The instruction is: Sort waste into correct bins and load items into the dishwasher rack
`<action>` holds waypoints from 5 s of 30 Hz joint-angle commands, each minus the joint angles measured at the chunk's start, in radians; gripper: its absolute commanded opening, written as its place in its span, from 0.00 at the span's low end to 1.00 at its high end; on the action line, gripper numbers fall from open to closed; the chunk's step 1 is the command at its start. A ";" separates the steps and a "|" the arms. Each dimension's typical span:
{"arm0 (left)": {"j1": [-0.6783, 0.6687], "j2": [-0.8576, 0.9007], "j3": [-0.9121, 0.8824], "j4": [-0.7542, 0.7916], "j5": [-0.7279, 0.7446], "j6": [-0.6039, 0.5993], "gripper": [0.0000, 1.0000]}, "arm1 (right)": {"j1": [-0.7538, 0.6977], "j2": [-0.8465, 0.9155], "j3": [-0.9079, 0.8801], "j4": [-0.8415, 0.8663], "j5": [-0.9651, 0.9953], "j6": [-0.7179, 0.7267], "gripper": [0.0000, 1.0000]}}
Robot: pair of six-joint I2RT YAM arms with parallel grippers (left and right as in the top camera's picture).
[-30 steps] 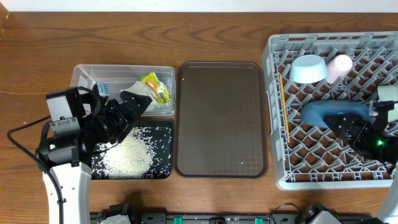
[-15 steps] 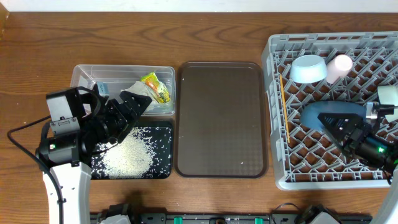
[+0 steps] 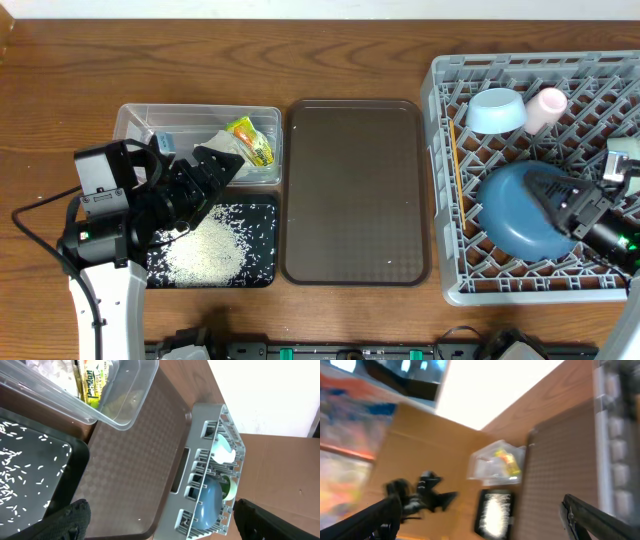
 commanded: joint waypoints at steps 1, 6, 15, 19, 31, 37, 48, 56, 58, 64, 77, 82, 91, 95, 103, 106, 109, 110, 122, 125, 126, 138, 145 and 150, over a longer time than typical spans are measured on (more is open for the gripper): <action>0.004 0.000 0.008 0.000 0.006 0.010 0.94 | -0.013 -0.008 0.018 0.060 0.194 -0.010 0.99; 0.004 0.000 0.008 0.000 0.006 0.010 0.94 | -0.013 -0.008 0.018 0.142 0.454 -0.011 0.99; 0.004 0.000 0.008 0.000 0.006 0.010 0.94 | -0.009 -0.005 0.018 0.400 0.709 -0.007 0.99; 0.004 0.000 0.008 0.000 0.006 0.010 0.94 | -0.009 -0.005 0.018 0.445 0.709 -0.007 0.99; 0.004 0.000 0.008 0.000 0.006 0.010 0.94 | -0.009 -0.005 0.018 0.443 0.710 -0.007 0.99; 0.004 0.000 0.008 0.000 0.006 0.010 0.94 | -0.009 -0.005 0.018 0.443 0.710 -0.007 0.99; 0.004 0.000 0.008 0.000 0.006 0.010 0.94 | -0.007 0.096 0.018 0.443 0.710 -0.007 0.99; 0.004 0.000 0.008 0.000 0.006 0.010 0.94 | -0.011 0.113 0.011 0.443 0.765 -0.007 0.99; 0.004 0.000 0.008 0.000 0.006 0.010 0.94 | -0.010 0.071 -0.002 0.443 0.814 -0.007 0.99; 0.004 0.000 0.008 0.000 0.006 0.010 0.94 | 0.007 -0.127 -0.098 0.444 0.943 -0.007 0.99; 0.004 0.000 0.008 0.000 0.006 0.010 0.94 | 0.282 -0.660 -0.574 0.442 0.985 -0.007 0.99; 0.004 0.000 0.008 0.000 0.006 0.010 0.94 | 0.359 -0.772 -0.729 0.421 0.986 -0.007 0.99; 0.004 0.000 0.008 0.000 0.006 0.010 0.94 | 0.388 -0.851 -0.822 0.424 1.102 -0.004 0.99; 0.004 0.000 0.008 0.000 0.006 0.010 0.94 | 0.418 -0.887 -0.824 0.425 1.102 -0.003 0.99; 0.004 0.000 0.008 0.000 0.006 0.010 0.94 | 0.539 -1.031 -0.824 0.449 1.180 -0.030 0.64; 0.004 0.000 0.008 0.000 0.006 0.010 0.94 | 0.581 -1.073 -0.824 0.560 1.165 -0.030 0.74; 0.004 0.000 0.008 0.000 0.006 0.010 0.94 | 0.629 -1.091 -0.825 0.752 1.161 -0.030 0.86; 0.004 0.000 0.008 0.000 0.006 0.010 0.94 | 0.644 -1.094 -0.828 0.839 1.161 -0.030 0.99; 0.004 0.000 0.008 0.000 0.006 0.010 0.94 | 0.728 -1.095 -0.995 1.695 1.168 -0.030 0.99; 0.004 0.000 0.008 0.000 0.006 0.010 0.94 | 0.749 -1.099 -0.995 1.618 1.188 -0.035 0.99; 0.004 0.000 0.008 0.000 0.006 0.010 0.94 | 0.760 -1.105 -0.995 1.568 1.206 -0.035 0.99; 0.004 0.000 0.008 0.000 0.006 0.010 0.94 | 0.911 -1.133 -0.994 1.132 1.482 -0.037 0.99; 0.004 0.000 0.008 0.000 0.006 0.010 0.94 | 0.902 -1.133 -0.994 1.147 1.601 0.097 0.99; 0.004 0.000 0.008 0.000 0.006 0.010 0.94 | 0.865 -1.133 -0.994 1.154 1.670 0.209 0.99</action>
